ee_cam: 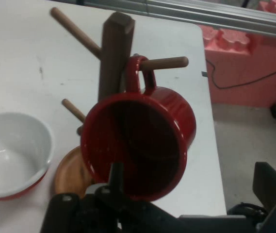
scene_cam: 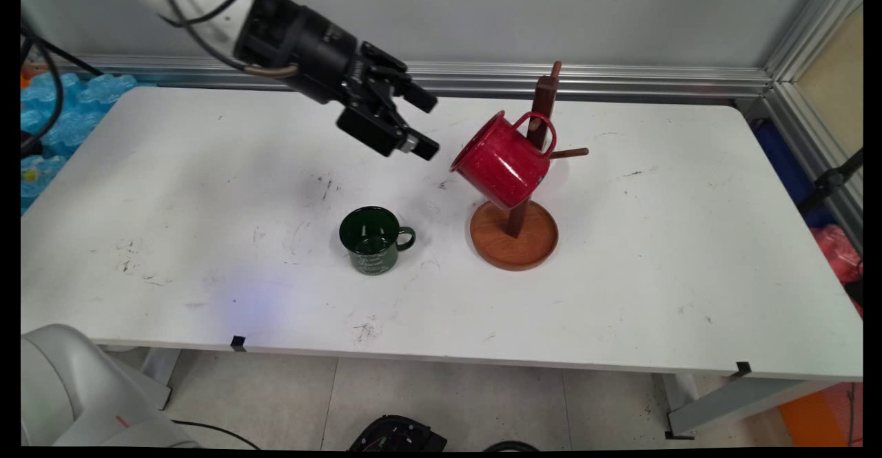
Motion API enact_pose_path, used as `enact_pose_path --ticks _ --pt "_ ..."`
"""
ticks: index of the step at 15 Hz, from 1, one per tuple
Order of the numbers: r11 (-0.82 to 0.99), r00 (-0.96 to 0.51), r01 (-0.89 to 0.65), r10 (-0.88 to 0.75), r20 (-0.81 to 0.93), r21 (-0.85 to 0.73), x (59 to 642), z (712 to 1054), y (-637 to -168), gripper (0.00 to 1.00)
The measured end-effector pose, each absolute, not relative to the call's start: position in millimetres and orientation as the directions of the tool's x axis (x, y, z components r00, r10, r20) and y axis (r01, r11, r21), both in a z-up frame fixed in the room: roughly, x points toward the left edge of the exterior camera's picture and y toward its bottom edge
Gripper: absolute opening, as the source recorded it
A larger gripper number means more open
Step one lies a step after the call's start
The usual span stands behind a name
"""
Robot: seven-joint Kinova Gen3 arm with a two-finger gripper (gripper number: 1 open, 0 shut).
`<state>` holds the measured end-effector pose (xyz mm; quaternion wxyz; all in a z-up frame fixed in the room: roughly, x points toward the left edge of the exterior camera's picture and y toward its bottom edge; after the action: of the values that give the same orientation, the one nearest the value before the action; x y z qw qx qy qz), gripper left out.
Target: Pick up the red mug from the rack
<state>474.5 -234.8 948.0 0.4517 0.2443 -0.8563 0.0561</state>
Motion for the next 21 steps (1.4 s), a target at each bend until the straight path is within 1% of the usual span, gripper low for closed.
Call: enact_pose_path --ticks 11,21 --pt "0.92 -0.542 -0.361 -0.342 0.768 0.155 432.5 921.9 -283.0 1.0" --pt "0.938 -0.576 -0.297 -0.326 0.749 0.179 400.9 894.7 -312.6 1.0"
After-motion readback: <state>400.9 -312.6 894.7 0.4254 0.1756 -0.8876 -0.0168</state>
